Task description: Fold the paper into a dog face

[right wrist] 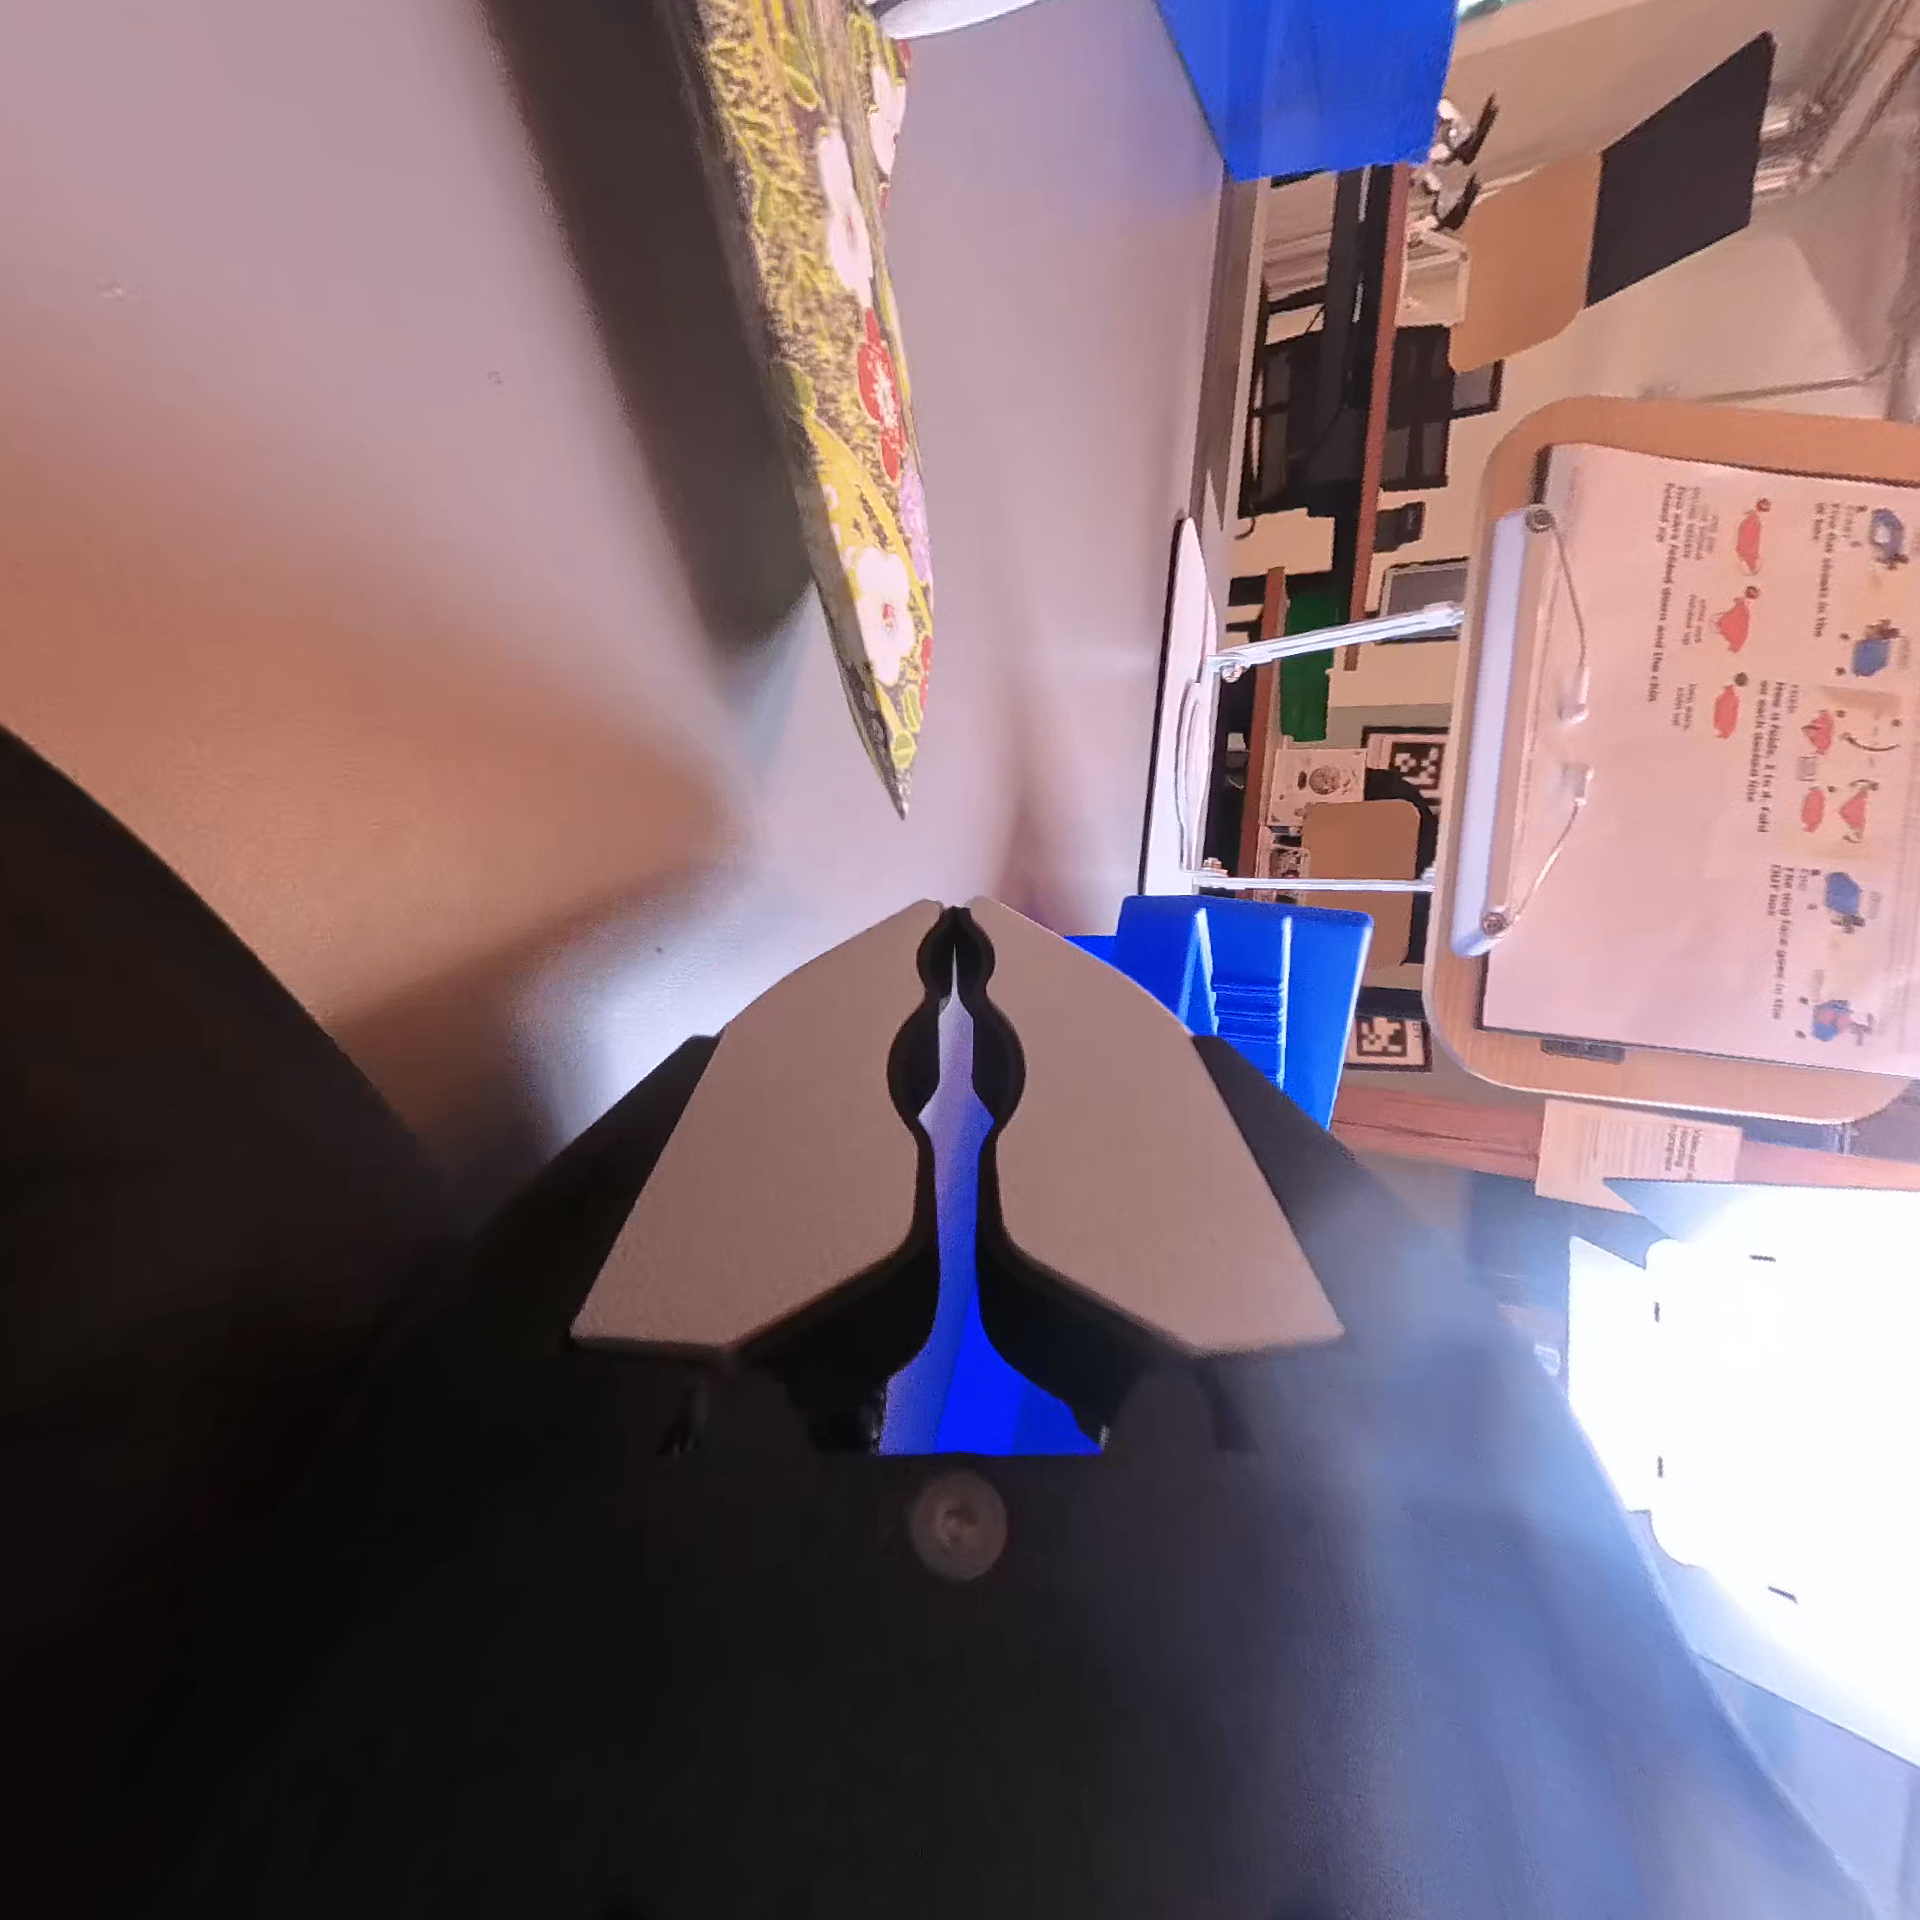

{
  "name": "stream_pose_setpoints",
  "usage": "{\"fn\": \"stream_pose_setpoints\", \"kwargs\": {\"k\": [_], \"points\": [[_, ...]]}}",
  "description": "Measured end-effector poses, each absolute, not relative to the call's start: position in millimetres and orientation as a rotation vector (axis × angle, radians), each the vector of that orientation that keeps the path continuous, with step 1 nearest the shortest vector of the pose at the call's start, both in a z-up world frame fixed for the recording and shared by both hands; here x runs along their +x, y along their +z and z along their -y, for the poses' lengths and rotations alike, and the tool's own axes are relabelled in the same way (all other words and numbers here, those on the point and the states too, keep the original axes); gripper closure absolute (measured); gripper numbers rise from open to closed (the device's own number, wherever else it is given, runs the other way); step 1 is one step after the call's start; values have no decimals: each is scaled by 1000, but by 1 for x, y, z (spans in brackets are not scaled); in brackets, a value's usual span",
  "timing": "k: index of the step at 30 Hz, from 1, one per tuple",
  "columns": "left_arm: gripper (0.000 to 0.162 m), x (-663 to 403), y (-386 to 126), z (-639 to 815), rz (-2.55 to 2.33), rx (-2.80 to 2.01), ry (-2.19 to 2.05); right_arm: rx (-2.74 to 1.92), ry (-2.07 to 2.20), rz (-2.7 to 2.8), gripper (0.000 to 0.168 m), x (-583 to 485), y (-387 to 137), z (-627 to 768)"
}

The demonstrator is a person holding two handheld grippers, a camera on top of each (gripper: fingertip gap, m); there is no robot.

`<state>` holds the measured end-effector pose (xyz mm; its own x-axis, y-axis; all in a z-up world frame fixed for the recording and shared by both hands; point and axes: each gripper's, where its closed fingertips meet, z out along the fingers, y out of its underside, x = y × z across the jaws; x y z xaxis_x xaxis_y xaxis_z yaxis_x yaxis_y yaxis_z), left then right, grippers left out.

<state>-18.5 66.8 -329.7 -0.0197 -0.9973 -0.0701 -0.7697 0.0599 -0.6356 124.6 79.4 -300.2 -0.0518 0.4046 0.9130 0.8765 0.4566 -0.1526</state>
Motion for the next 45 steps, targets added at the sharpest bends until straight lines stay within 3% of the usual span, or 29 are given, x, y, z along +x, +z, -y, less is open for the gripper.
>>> {"fn": "stream_pose_setpoints", "kwargs": {"k": [4, 10, 13, 27, 34, 40, 45], "points": [[162, -18, -330, -67, -1844, -1755, -594, -1345, -250, 1547, 155, 117, -290, -74], [162, -17, -329, -67, -1846, -1736, -599, -1713, 315, 1473, 168, 72, -298, -62], [162, -17, -329, -67, -1853, -1709, -587, -1785, 230, 1620, 168, 72, -325, -61], [162, -16, -328, -78, -1805, -1692, -575, -1752, 68, 1562, 168, 94, -326, -59], [162, -10, -279, -29, -1723, -1667, -920, -1828, 78, 1504, 168, 95, -326, -59], [162, -31, -326, 34, -1997, -1714, -740, -1901, 130, 1455, 168, 95, -327, -59], [162, -36, -329, 33, -1929, -1752, -707, -1908, 132, 1444, 168, 95, -327, -59]]}}
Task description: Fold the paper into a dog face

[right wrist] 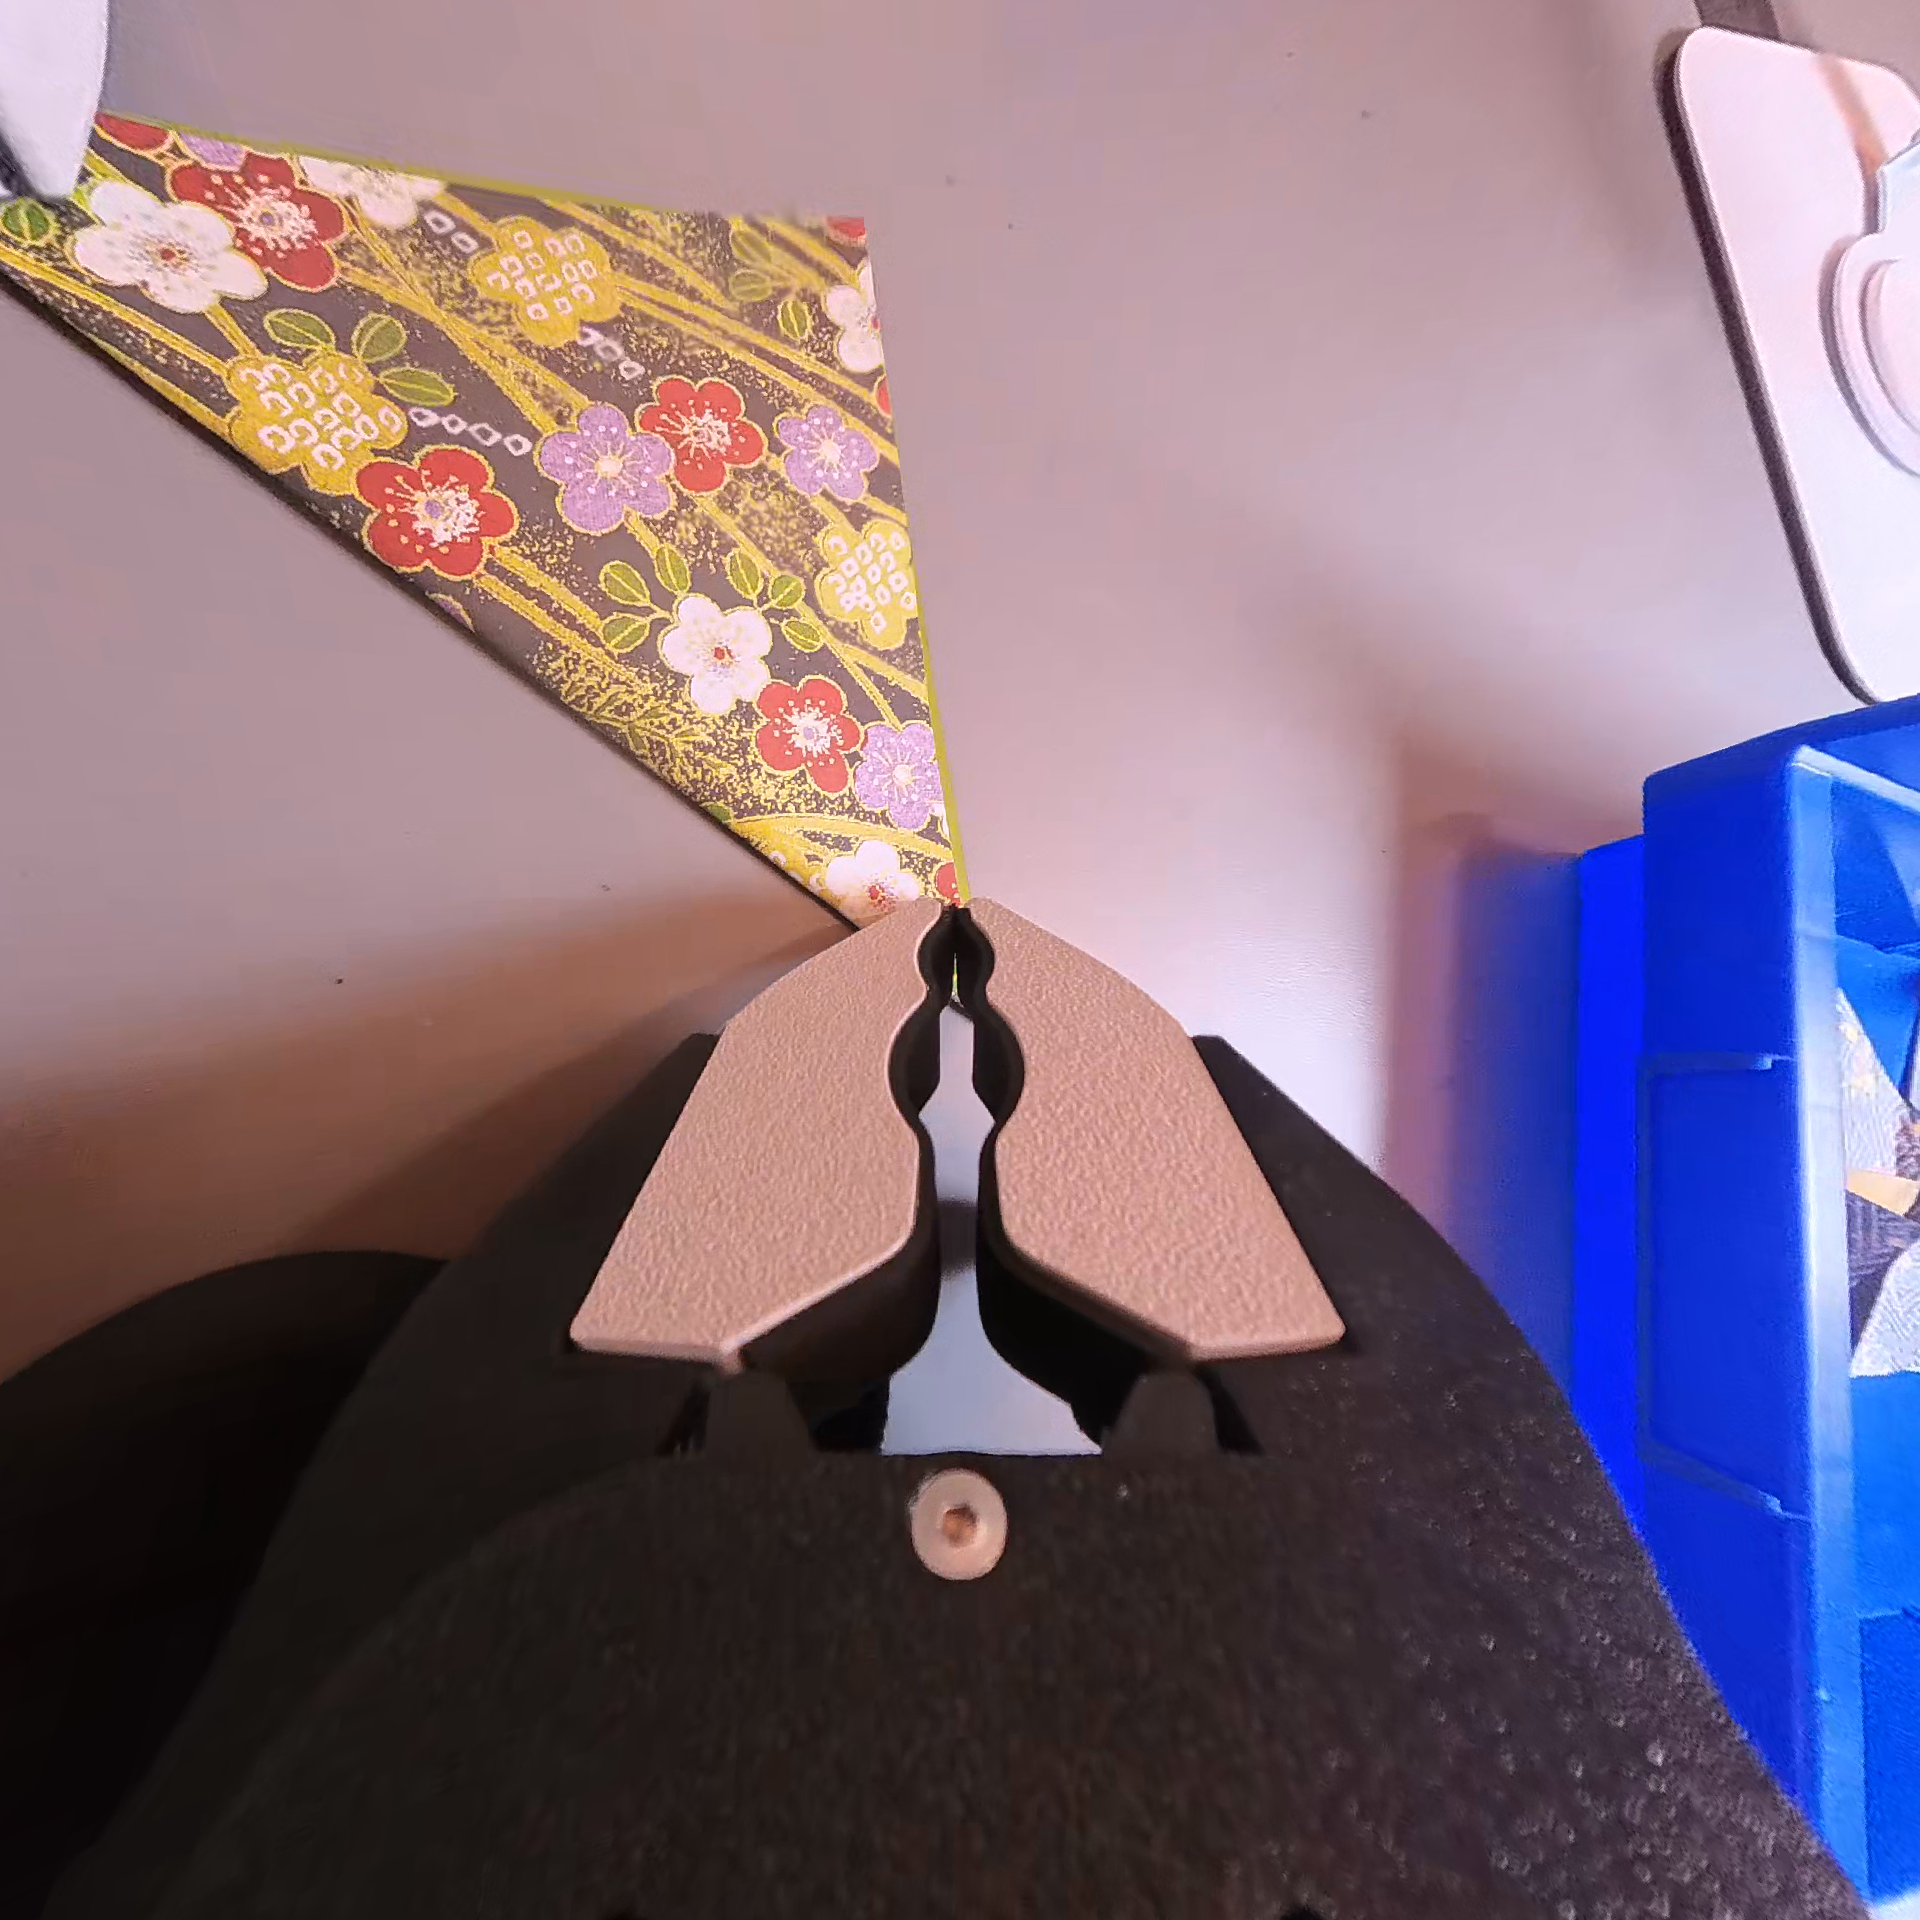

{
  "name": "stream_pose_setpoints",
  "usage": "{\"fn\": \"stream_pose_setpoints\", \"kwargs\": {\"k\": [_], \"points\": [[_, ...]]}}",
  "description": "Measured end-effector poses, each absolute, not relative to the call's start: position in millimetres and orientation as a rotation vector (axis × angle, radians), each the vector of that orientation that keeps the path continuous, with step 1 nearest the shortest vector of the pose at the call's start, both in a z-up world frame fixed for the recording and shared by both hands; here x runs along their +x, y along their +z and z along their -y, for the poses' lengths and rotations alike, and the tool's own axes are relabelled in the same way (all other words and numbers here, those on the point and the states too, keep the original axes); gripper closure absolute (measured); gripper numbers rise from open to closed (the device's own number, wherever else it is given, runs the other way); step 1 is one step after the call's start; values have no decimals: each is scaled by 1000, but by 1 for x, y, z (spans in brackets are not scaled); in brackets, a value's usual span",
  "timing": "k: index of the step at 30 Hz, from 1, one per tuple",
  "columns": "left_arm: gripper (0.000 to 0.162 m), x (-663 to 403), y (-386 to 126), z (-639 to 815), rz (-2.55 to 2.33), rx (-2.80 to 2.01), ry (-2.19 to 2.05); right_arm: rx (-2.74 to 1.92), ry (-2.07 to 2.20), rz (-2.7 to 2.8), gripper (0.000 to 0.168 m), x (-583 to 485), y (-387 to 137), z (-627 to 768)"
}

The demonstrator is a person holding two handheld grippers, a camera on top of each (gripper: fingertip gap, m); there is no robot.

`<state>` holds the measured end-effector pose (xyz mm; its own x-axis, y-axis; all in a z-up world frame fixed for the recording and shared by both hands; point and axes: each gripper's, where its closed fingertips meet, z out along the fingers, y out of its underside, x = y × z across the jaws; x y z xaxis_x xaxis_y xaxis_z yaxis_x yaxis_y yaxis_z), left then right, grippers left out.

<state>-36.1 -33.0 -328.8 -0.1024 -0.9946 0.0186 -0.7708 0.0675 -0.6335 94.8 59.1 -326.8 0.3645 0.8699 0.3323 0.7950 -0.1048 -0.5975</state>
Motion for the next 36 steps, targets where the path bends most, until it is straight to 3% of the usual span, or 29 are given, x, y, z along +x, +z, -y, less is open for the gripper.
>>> {"fn": "stream_pose_setpoints", "kwargs": {"k": [5, 9, 20, 36], "points": [[162, -36, -329, 33, -1903, -1767, -692, -1892, 118, 1449, 168, 85, -320, -59], [162, -36, -329, 33, -1893, -1773, -677, -1811, 418, 1499, 162, 30, -297, -29], [162, -36, -329, 33, -1855, -1759, -623, -1710, 675, 1771, 168, -31, -315, 28], [162, -41, -327, 48, -1864, -1671, -645, -1753, 653, 1894, 168, -35, -328, 33]]}}
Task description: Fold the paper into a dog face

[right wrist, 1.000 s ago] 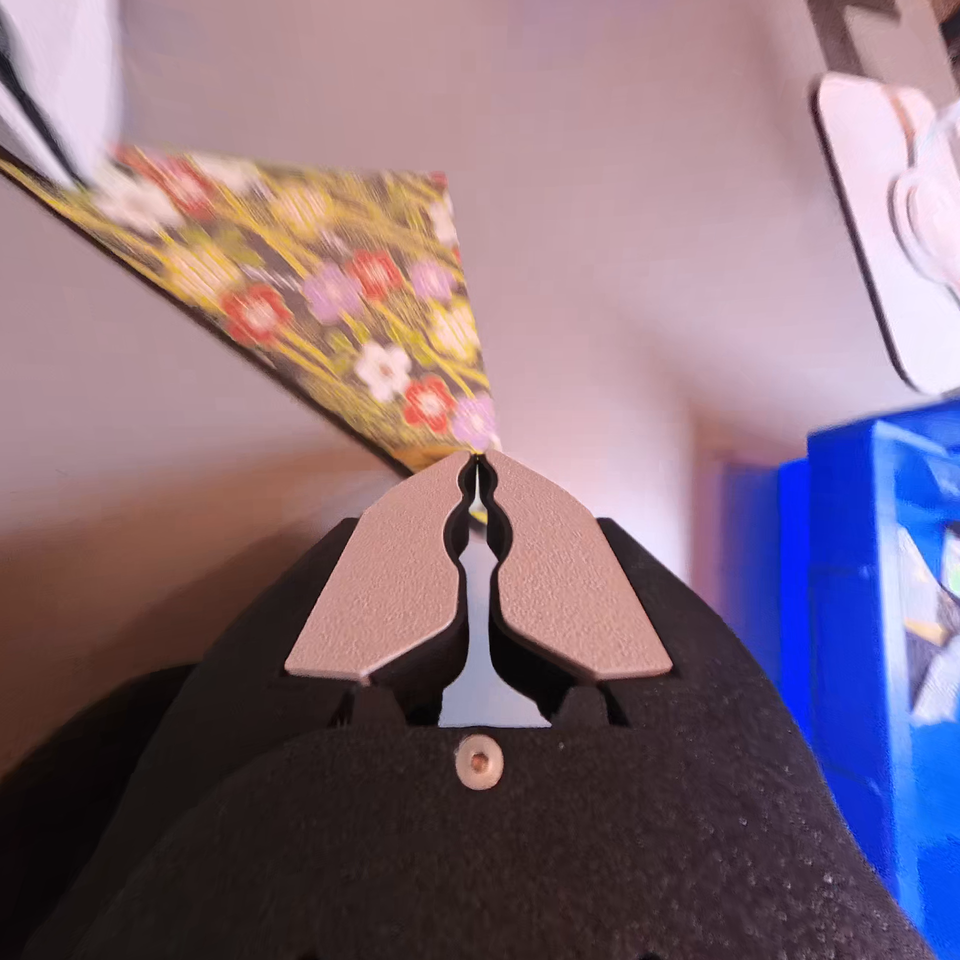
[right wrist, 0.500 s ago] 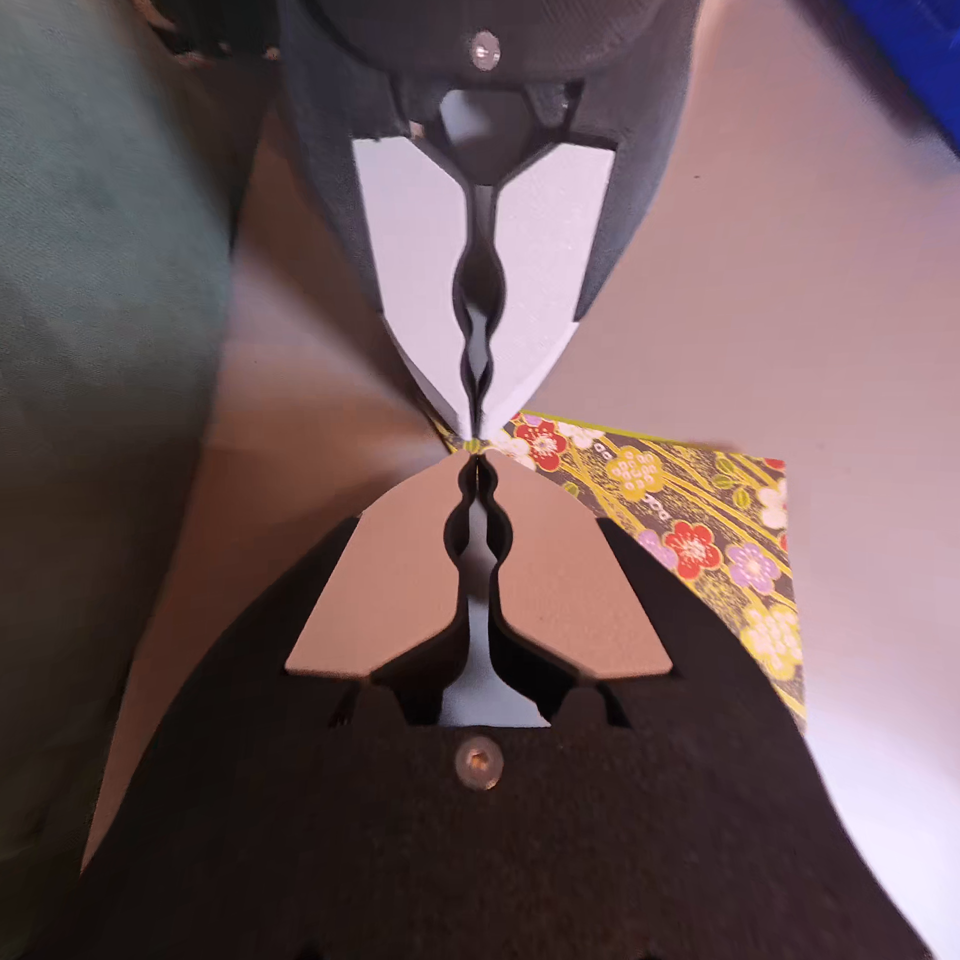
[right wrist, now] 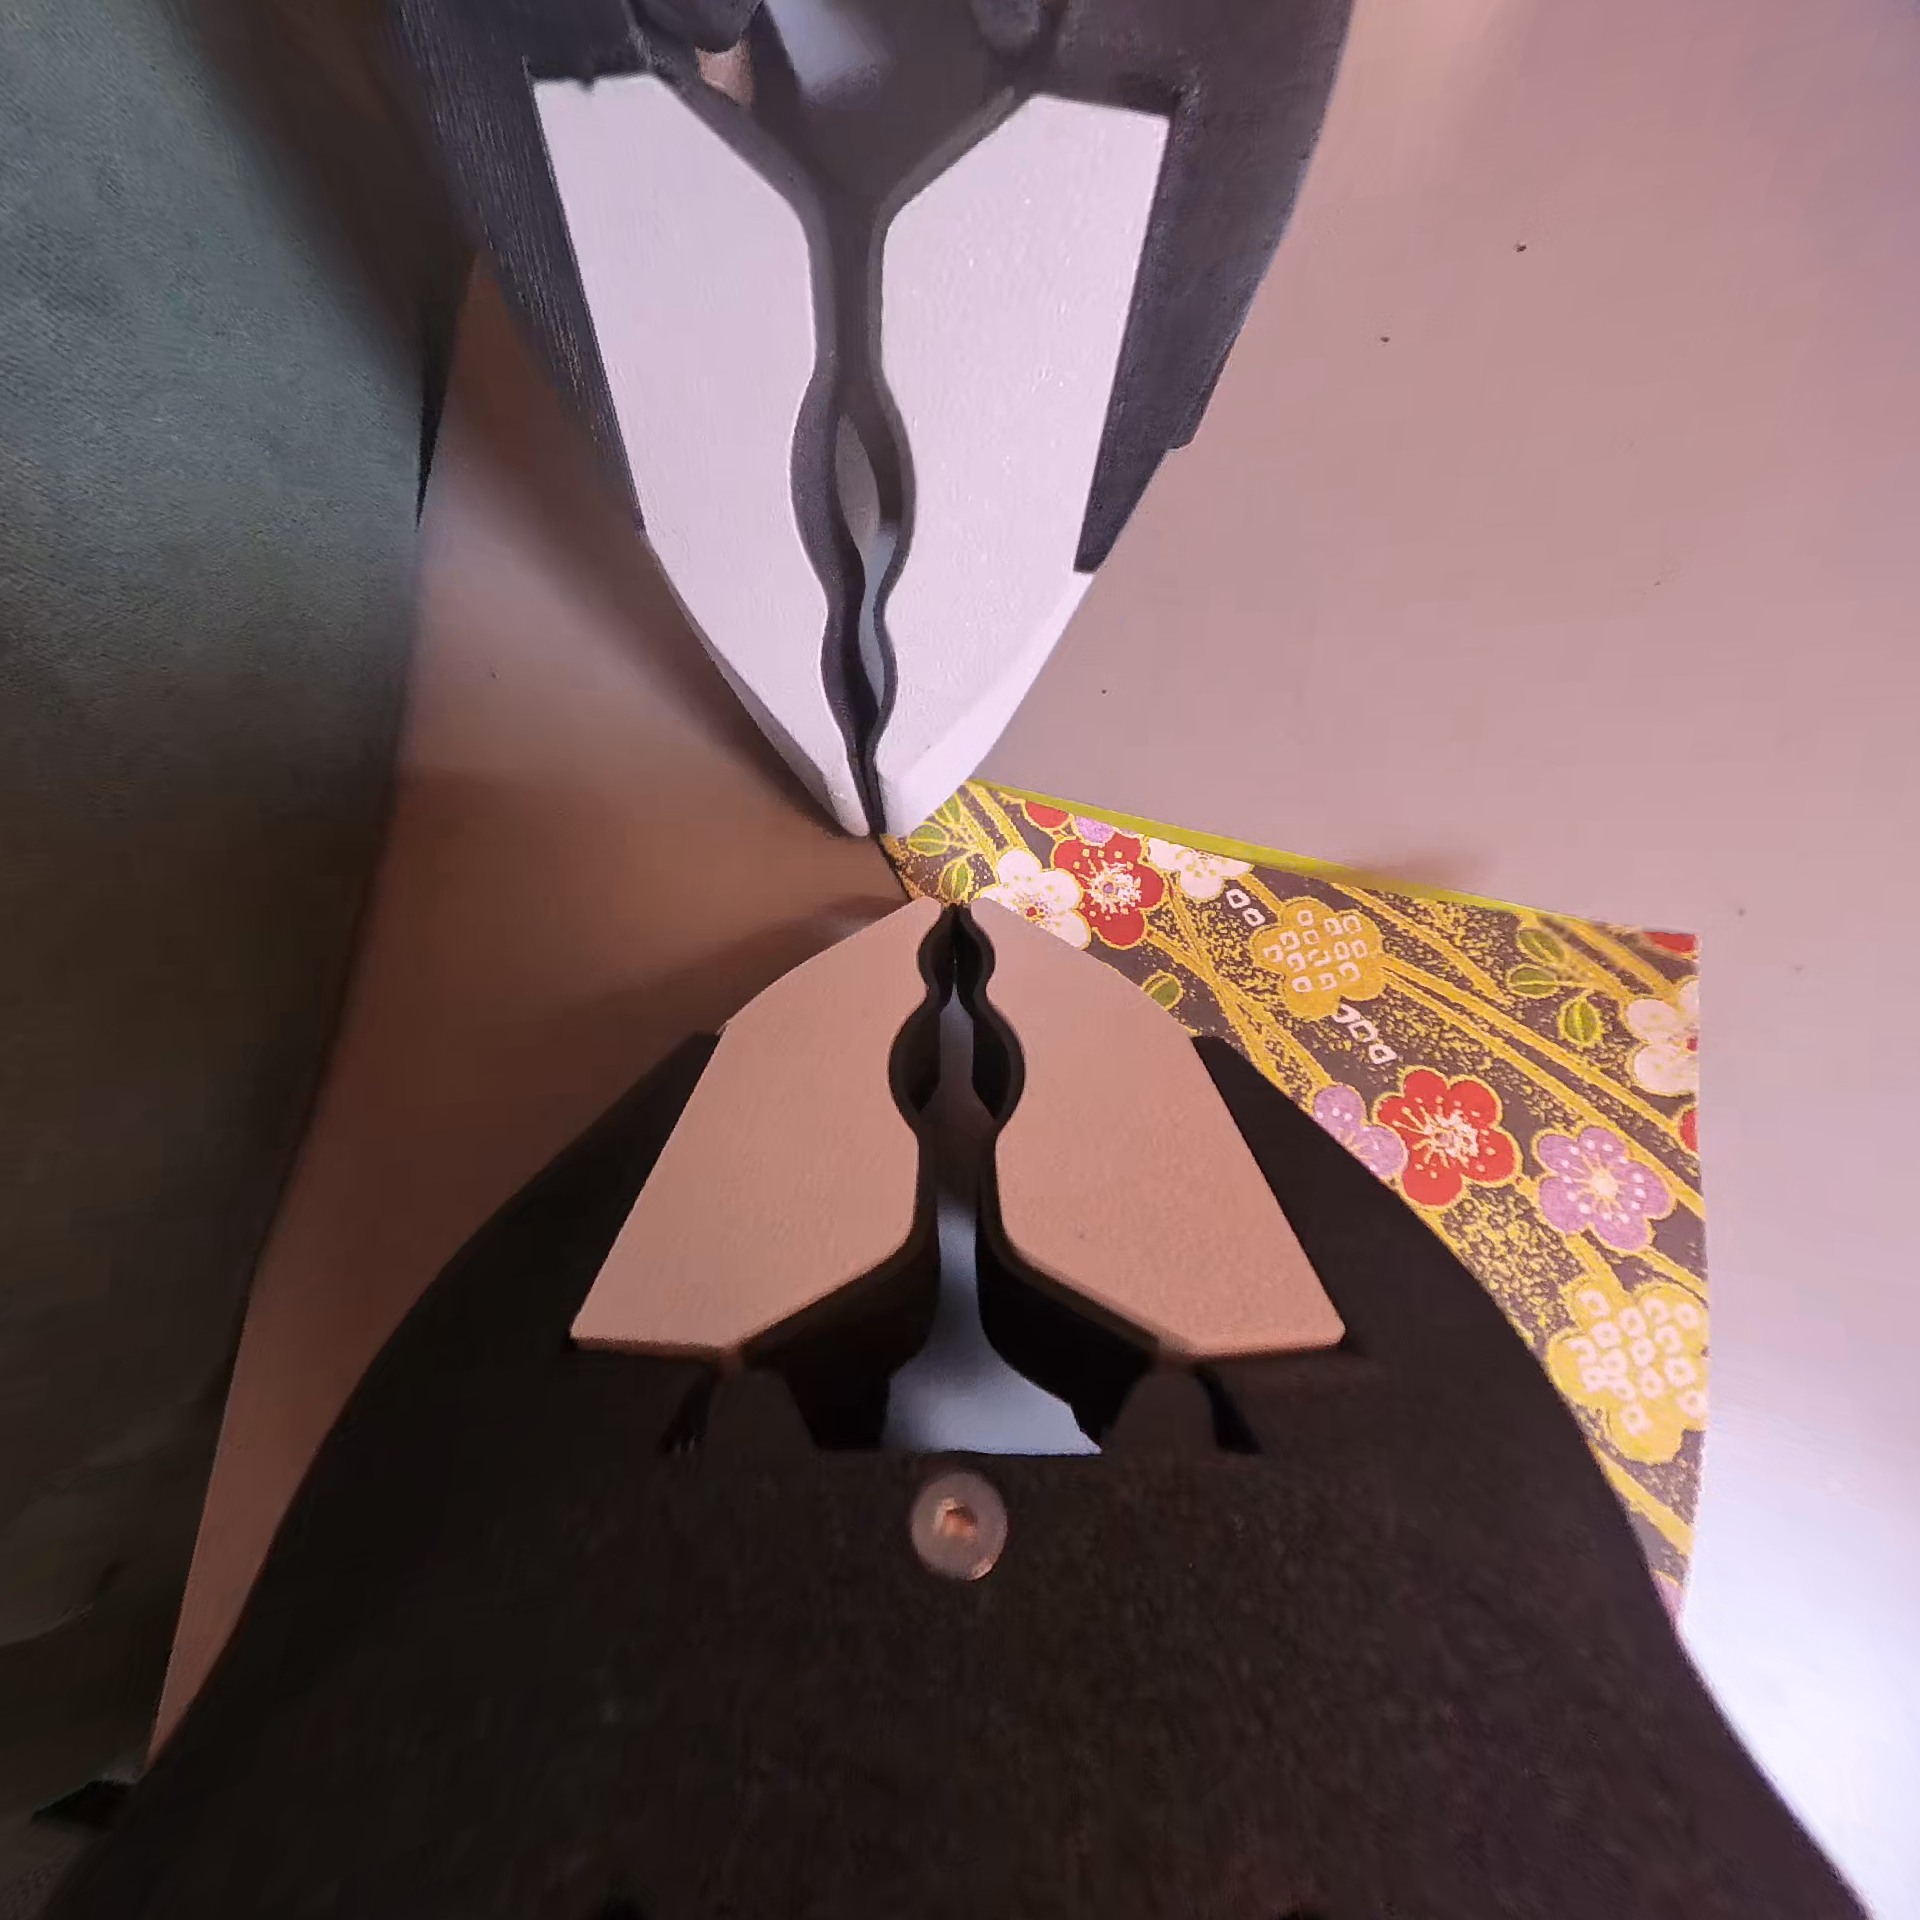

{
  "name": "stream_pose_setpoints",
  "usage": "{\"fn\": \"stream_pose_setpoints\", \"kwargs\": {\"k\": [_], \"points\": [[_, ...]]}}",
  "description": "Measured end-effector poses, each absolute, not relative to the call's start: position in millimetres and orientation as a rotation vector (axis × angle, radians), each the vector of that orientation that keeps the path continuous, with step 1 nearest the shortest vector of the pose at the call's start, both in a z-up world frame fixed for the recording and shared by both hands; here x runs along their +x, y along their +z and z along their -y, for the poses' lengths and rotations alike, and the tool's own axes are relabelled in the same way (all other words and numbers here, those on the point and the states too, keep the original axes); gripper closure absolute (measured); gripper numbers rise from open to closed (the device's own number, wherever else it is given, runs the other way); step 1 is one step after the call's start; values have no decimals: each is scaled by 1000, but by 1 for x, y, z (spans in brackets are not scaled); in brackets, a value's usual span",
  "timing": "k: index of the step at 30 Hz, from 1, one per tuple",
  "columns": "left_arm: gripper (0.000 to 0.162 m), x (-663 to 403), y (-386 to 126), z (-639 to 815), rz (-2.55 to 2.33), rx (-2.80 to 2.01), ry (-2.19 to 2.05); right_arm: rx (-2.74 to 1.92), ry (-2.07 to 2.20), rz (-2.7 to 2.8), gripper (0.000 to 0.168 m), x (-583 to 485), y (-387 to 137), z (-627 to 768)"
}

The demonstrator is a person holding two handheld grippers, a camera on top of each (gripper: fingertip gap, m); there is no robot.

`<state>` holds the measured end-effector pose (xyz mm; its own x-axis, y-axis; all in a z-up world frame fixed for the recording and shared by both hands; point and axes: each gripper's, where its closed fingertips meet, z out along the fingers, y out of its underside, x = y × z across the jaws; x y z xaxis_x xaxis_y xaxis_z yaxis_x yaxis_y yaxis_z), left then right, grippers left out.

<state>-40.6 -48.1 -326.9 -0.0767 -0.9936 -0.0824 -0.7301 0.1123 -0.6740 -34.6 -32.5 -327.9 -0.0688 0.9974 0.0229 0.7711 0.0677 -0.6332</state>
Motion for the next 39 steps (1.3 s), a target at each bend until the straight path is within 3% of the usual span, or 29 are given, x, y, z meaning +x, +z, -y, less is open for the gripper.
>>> {"fn": "stream_pose_setpoints", "kwargs": {"k": [39], "points": [[162, -42, -329, 49, -1878, -1710, -613, -1877, 711, 1988, 168, 12, -329, -6]]}}
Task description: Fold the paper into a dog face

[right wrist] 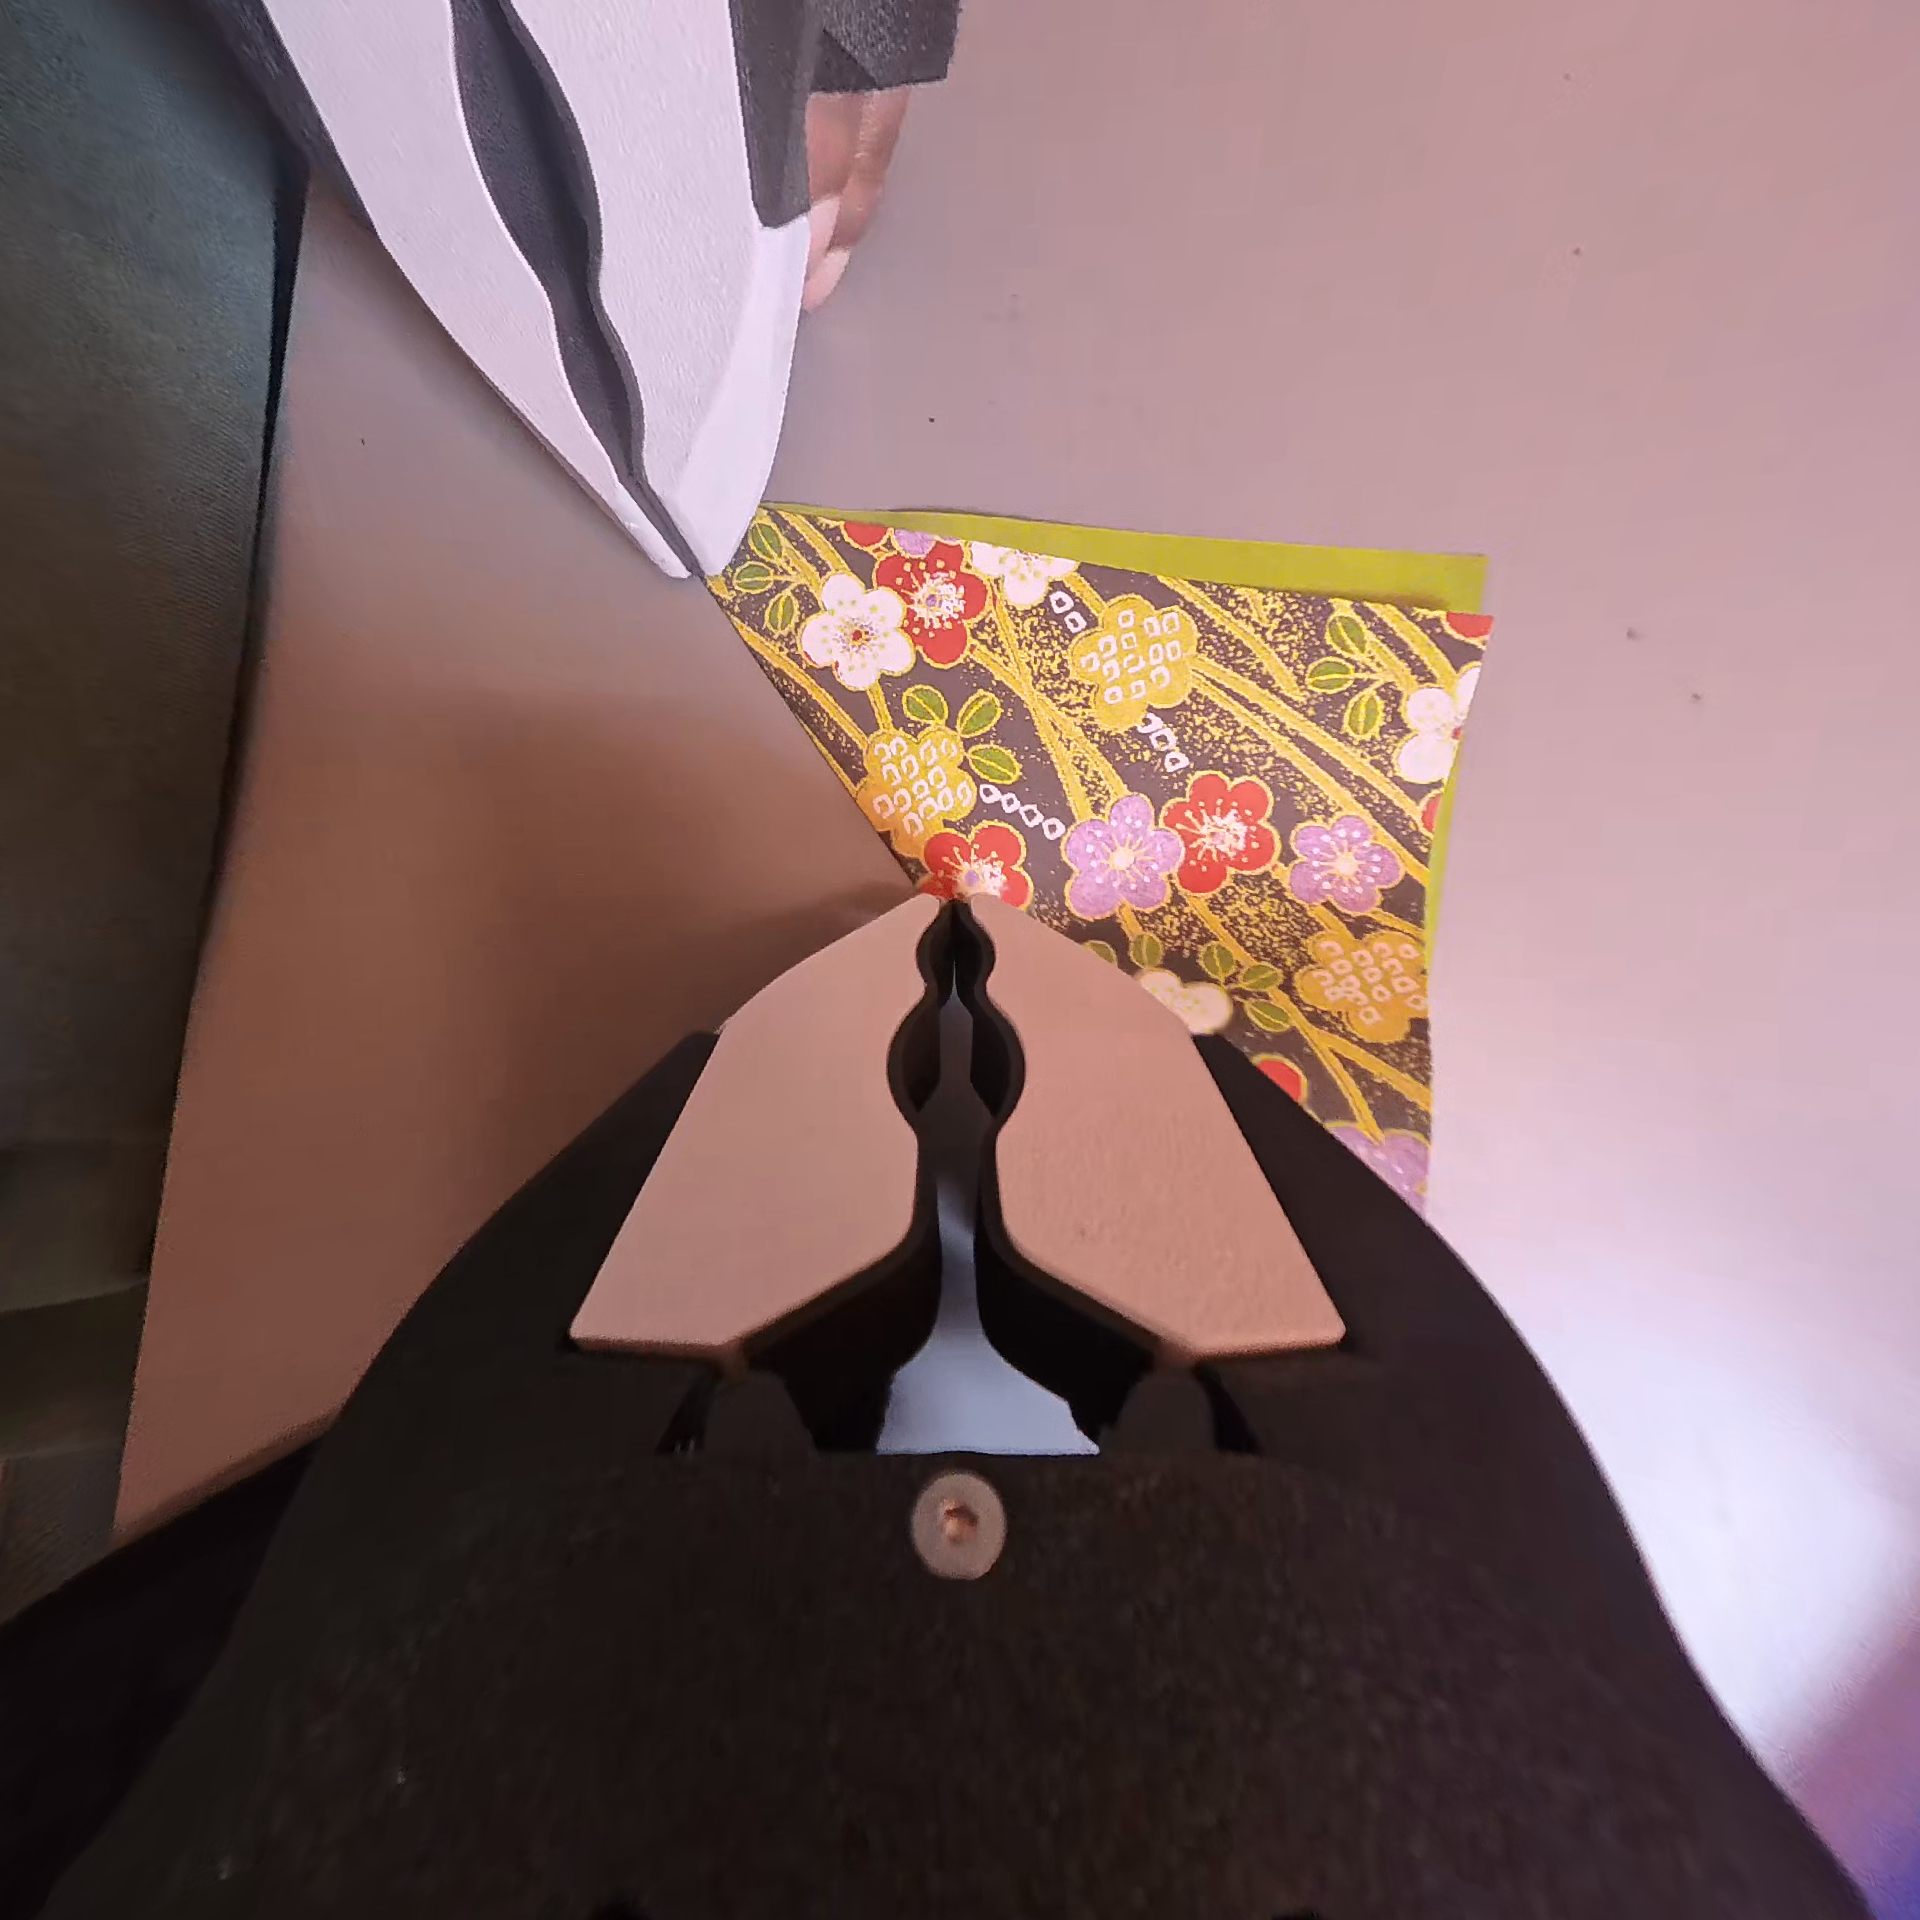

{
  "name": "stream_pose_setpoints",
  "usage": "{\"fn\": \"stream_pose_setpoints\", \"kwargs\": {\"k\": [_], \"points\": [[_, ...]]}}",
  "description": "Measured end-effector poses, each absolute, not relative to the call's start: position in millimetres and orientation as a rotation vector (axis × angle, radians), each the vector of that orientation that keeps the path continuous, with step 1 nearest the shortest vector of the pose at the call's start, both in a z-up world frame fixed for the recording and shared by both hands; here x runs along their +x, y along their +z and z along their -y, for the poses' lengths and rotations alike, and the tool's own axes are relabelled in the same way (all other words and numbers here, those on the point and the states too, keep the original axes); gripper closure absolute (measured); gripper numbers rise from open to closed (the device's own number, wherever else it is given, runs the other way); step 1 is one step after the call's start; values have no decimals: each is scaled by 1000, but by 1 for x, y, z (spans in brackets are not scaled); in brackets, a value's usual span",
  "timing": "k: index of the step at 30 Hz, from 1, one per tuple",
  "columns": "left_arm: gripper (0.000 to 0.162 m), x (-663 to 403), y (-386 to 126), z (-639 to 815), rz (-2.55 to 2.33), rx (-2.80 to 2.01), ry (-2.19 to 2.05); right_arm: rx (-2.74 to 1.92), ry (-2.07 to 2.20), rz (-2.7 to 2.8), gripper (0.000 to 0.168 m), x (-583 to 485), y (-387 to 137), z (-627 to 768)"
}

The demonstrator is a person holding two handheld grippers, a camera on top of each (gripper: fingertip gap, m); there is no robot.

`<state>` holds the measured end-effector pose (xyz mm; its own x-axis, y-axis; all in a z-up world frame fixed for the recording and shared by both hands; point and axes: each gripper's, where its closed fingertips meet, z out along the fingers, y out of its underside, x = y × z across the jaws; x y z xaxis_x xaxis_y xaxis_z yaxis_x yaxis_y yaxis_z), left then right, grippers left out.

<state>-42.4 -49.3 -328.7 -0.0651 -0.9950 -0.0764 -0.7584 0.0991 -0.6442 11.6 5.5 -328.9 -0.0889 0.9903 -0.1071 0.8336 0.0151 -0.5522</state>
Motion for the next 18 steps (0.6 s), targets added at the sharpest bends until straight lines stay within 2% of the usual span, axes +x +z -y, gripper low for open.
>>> {"fn": "stream_pose_setpoints", "kwargs": {"k": [18], "points": [[162, -43, -328, 49, -1855, -1730, -609, -1727, 637, 1970, 168, 30, -327, -24]]}}
